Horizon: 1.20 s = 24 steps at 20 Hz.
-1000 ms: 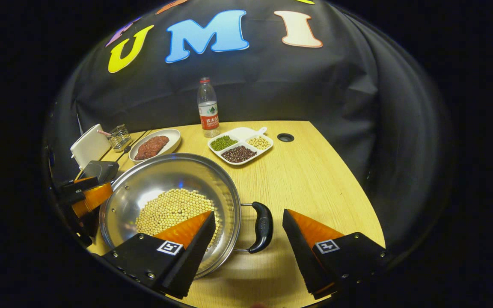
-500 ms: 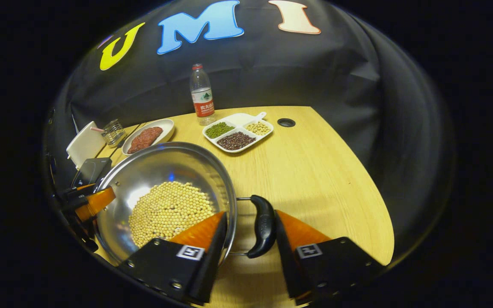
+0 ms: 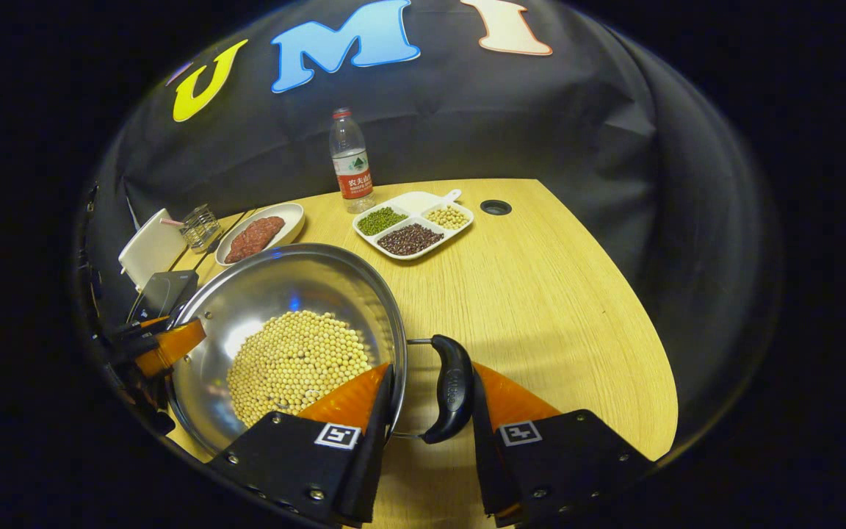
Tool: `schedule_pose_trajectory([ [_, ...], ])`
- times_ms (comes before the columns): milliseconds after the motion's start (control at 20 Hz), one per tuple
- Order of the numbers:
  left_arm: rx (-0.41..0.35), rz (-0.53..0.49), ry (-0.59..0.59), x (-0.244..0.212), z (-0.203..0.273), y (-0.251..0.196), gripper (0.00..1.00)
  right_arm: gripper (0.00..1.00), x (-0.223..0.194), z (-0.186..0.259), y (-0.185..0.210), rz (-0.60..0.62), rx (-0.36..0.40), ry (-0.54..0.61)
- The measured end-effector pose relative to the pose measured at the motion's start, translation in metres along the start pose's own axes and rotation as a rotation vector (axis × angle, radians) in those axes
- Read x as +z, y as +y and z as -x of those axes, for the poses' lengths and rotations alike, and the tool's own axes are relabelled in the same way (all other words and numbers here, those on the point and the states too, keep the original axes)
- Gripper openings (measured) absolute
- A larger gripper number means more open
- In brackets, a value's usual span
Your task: First push the handle of the pot to place it horizontally, then grasp the pot with both hands and set it on the induction cooktop.
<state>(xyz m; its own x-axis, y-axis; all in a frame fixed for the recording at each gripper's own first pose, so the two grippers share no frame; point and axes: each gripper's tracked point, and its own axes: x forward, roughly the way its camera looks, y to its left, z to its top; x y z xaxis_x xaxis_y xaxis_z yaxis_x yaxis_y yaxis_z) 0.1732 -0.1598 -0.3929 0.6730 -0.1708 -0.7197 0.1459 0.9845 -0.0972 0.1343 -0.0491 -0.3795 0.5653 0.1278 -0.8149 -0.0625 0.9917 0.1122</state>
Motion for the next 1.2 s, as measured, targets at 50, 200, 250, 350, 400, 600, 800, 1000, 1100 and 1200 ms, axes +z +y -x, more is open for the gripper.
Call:
schedule_pose_trajectory([
  [50,0.003,-0.003,-0.013,0.004,0.004,0.001,0.65,0.54,0.001,0.002,0.001,-0.006,0.004,-0.002],
  [200,0.019,-0.009,-0.034,0.013,0.018,0.010,0.62,0.54,0.008,0.015,0.010,0.003,0.012,-0.020],
  [250,0.020,-0.001,-0.038,0.016,0.022,0.014,0.65,0.54,0.012,0.021,0.015,0.008,0.015,-0.028],
  [350,0.022,0.012,-0.041,0.018,0.030,0.024,0.65,0.54,0.019,0.025,0.025,0.018,0.019,-0.043],
  [400,0.024,0.011,-0.049,0.020,0.034,0.029,0.65,0.54,0.020,0.029,0.030,0.025,0.018,-0.047],
  [600,0.022,0.019,-0.080,0.030,0.048,0.056,0.68,0.54,0.026,0.039,0.057,0.018,0.015,-0.063],
  [800,0.007,0.024,-0.097,0.038,0.057,0.092,0.69,0.54,0.032,0.051,0.093,0.006,0.002,-0.082],
  [1000,0.003,0.023,-0.112,0.045,0.065,0.132,0.62,0.54,0.036,0.056,0.130,0.001,0.000,-0.094],
  [1100,0.006,0.026,-0.115,0.046,0.070,0.151,0.63,0.54,0.039,0.056,0.148,0.000,0.002,-0.099],
  [1200,0.009,0.027,-0.115,0.046,0.071,0.170,0.65,0.54,0.040,0.055,0.166,0.001,0.005,-0.101],
])
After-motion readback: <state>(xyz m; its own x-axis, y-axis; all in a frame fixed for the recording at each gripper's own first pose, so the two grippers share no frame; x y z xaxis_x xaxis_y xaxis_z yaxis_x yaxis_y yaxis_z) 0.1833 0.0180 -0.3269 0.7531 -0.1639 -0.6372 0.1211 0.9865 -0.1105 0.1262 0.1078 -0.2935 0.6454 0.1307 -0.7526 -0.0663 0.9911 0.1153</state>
